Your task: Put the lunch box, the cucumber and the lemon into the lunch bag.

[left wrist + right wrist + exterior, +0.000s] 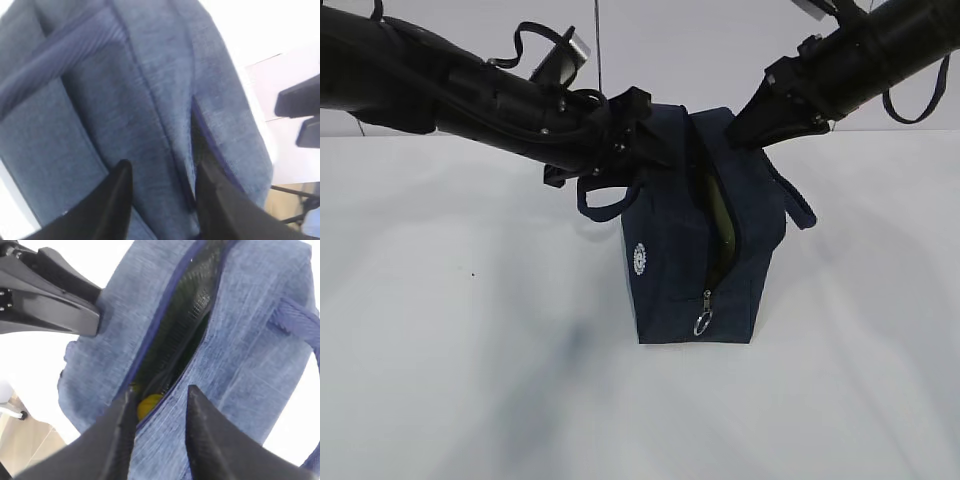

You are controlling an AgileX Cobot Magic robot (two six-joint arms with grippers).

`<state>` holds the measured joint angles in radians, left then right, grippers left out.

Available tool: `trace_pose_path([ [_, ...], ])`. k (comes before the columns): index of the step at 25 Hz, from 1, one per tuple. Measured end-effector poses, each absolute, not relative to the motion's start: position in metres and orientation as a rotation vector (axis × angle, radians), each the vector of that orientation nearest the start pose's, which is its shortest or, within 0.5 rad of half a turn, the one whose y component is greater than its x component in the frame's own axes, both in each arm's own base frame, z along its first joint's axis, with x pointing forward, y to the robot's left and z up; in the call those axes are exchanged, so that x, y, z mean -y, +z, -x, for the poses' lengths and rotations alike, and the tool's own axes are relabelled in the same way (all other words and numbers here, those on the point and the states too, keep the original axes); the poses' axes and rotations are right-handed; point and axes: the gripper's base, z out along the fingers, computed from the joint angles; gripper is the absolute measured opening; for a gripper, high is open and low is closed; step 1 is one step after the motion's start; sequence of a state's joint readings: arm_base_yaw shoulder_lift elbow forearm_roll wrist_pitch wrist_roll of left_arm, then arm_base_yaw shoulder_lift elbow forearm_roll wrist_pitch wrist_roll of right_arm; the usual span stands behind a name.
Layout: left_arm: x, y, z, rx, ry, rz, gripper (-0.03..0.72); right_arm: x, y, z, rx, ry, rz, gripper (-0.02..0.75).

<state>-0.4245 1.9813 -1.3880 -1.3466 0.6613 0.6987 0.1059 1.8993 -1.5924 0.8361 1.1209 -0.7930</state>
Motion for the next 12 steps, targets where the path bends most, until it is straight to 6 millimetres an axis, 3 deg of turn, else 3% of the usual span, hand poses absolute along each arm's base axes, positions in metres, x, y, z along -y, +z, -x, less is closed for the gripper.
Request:
trace_pose_path([
  [7,0.209,0.221,-0.383,-2.365,-1.220,-0.225,0.304,-0.100,0.295,-0.388,-2.403,0.847,0.773,0.266],
  [12,0.205,0.245,-0.378,-2.287,-1.158,-0.316,0.305,-0.100,0.300,-0.386,-2.399,0.843,0.771,0.267],
])
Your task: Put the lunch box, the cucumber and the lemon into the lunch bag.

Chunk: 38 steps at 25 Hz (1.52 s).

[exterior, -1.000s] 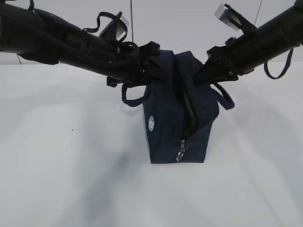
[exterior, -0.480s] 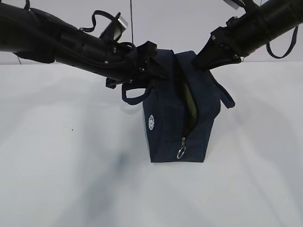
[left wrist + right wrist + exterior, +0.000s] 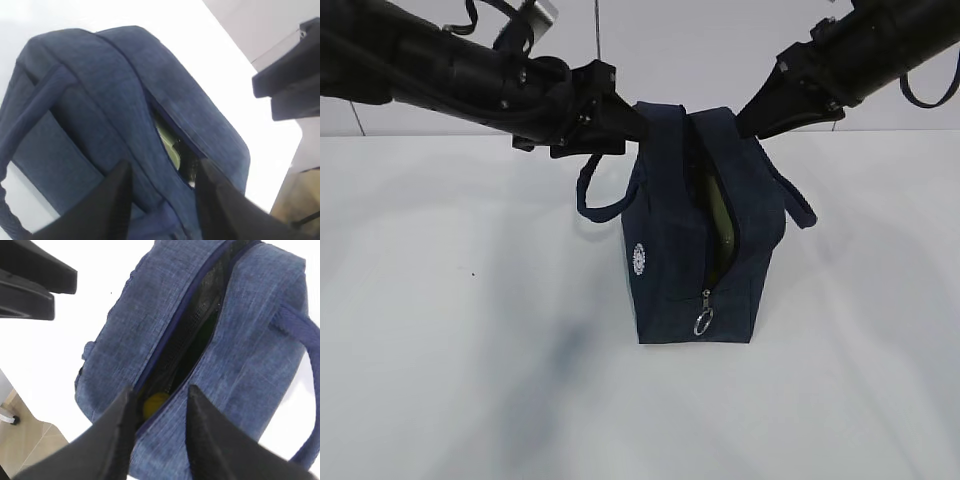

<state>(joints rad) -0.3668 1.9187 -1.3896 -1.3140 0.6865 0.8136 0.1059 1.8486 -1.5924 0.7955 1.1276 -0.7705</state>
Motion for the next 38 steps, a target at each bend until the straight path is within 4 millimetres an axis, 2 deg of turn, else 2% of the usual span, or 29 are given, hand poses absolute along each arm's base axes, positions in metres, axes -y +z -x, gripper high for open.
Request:
trace_pose_path([
  [8,0.200,0.274,-0.363,-2.230,-1.023,-0.497,0.305,-0.098,0.317,-0.374,-2.374,0.811,0.773,0.268],
  [14,0.212,0.277,-0.349,-2.247,-0.945,-0.620,0.305,-0.094,0.312,-0.355,-2.394,0.782,0.732,0.267],
  [21,0.211,0.287,-0.337,-2.259,-0.886,-0.659,0.283,-0.089,0.323,-0.327,-2.348,0.728,0.706,0.268],
  [26,0.201,0.276,-0.319,-2.290,-0.861,-0.597,0.274,-0.086,0.330,-0.312,-2.317,0.699,0.694,0.268],
  [30,0.202,0.264,-0.302,-2.311,-0.878,-0.533,0.273,-0.086,0.320,-0.302,-2.310,0.729,0.662,0.268],
  [38,0.233,0.261,-0.280,-2.270,-0.903,-0.554,0.272,-0.089,0.296,-0.277,-2.282,0.824,0.650,0.268],
])
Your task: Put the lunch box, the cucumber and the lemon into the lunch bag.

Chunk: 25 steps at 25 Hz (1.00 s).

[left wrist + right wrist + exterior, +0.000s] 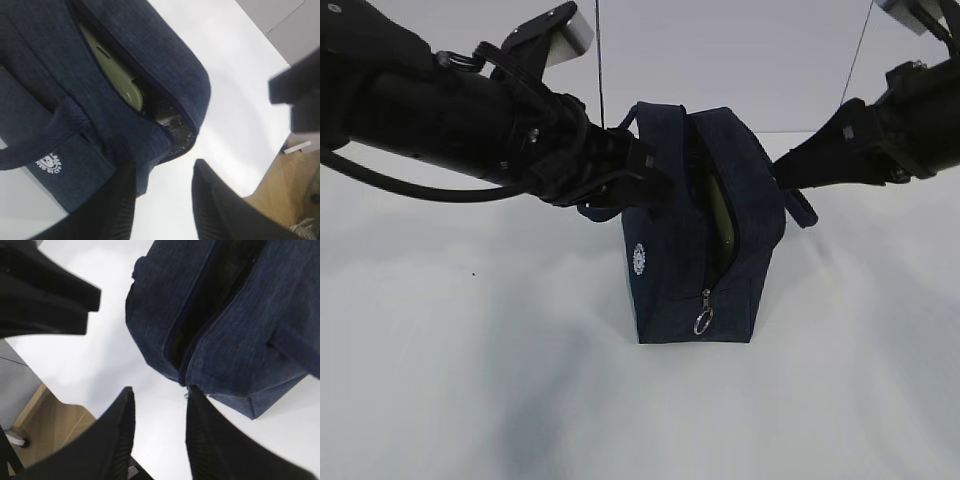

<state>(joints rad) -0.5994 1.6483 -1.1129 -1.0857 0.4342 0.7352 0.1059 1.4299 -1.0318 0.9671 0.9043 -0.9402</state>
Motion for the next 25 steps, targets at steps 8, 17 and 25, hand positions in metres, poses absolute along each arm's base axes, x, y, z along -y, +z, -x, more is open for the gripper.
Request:
trace_pose_path([
  [8,0.237,0.243,-0.285,-2.321,-0.903,-0.525,0.272,-0.089,0.281,-0.256,-2.274,0.871,0.659,0.268],
  [17,0.239,0.234,-0.288,-2.351,-0.917,-0.496,0.272,-0.089,0.270,-0.247,-2.294,0.895,0.654,0.268],
  [25,0.242,0.218,-0.293,-2.399,-0.937,-0.424,0.272,-0.090,0.265,-0.244,-2.269,0.914,0.664,0.268],
])
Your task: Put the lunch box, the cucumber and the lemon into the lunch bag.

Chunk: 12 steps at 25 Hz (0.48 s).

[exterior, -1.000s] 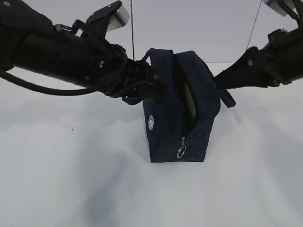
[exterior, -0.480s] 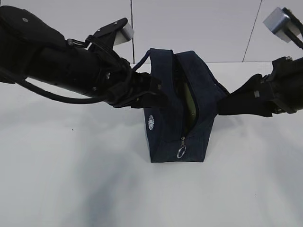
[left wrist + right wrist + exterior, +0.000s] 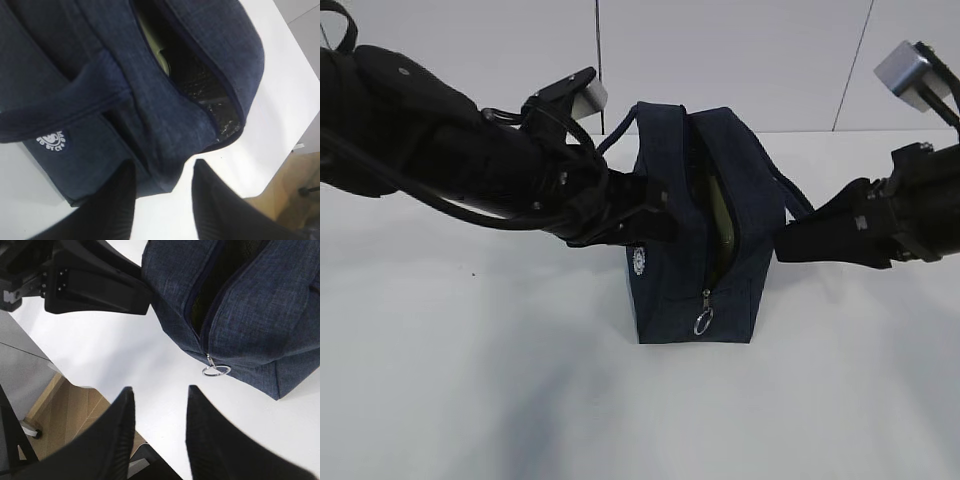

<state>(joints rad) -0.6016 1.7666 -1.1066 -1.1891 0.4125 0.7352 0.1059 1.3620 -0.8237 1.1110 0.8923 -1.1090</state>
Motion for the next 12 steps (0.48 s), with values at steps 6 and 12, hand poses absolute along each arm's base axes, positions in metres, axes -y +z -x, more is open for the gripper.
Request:
trace_pose_path([
  [6,0.2413,0.2168,-0.2962,-2.391,-0.919,-0.378,0.272,-0.0900,0.2648,-0.2441,-2.261,0.912,0.674,0.269],
  [12,0.2399,0.2176,-0.2997,-2.374,-0.898,-0.328,0.272,-0.0900,0.2649,-0.2441,-2.260,0.913,0.672,0.269],
])
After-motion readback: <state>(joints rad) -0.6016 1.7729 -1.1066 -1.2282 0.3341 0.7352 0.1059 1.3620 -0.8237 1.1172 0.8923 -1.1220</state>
